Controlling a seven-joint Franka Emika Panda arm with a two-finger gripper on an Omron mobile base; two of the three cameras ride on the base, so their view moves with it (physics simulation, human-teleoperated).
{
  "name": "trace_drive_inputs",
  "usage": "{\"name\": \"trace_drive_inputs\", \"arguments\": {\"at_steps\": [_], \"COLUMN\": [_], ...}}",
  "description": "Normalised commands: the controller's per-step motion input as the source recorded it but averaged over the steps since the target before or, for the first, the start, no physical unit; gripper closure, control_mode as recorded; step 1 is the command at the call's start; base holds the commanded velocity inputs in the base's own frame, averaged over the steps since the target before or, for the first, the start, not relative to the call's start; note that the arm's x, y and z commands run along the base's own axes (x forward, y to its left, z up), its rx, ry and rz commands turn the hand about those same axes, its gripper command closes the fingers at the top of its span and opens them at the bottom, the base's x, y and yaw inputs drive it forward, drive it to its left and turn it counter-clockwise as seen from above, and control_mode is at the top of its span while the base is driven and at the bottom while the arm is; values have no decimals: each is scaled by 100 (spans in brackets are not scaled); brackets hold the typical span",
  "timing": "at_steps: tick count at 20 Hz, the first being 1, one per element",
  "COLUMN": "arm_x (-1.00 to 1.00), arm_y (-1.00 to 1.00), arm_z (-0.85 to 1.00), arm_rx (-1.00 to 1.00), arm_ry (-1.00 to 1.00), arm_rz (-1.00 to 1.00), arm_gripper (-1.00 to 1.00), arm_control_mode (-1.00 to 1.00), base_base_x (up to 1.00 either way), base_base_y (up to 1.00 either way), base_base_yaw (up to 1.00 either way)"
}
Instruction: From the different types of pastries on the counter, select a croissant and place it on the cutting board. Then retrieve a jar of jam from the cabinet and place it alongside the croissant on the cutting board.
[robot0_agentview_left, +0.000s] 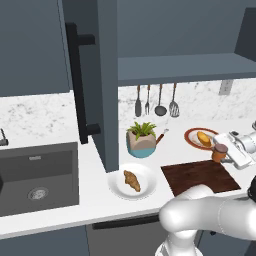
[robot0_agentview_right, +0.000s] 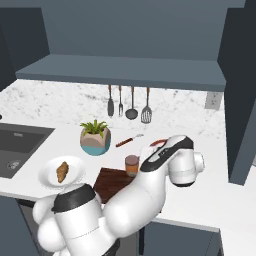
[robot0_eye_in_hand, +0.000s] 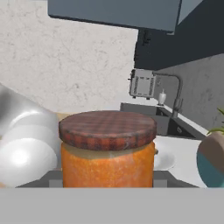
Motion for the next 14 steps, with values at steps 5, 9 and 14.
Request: {"name": "trace_drive_inputs", "arguments": {"at_steps": [5, 9, 14], "arm_x": [-33, -37, 11], "arm_y": [0, 0, 20], "arm_z": [-9, -28, -49], "arm_rx": [2, 0, 0], "arm_ry": [11, 6, -11], "arm_rz": [0, 0, -18], "arm_gripper": [100, 100, 100], "arm_control_mode": [-100, -100, -100], "base_base_x": [0, 0, 0], "base_base_y": [0, 0, 0], "base_base_yaw": [0, 0, 0]}}
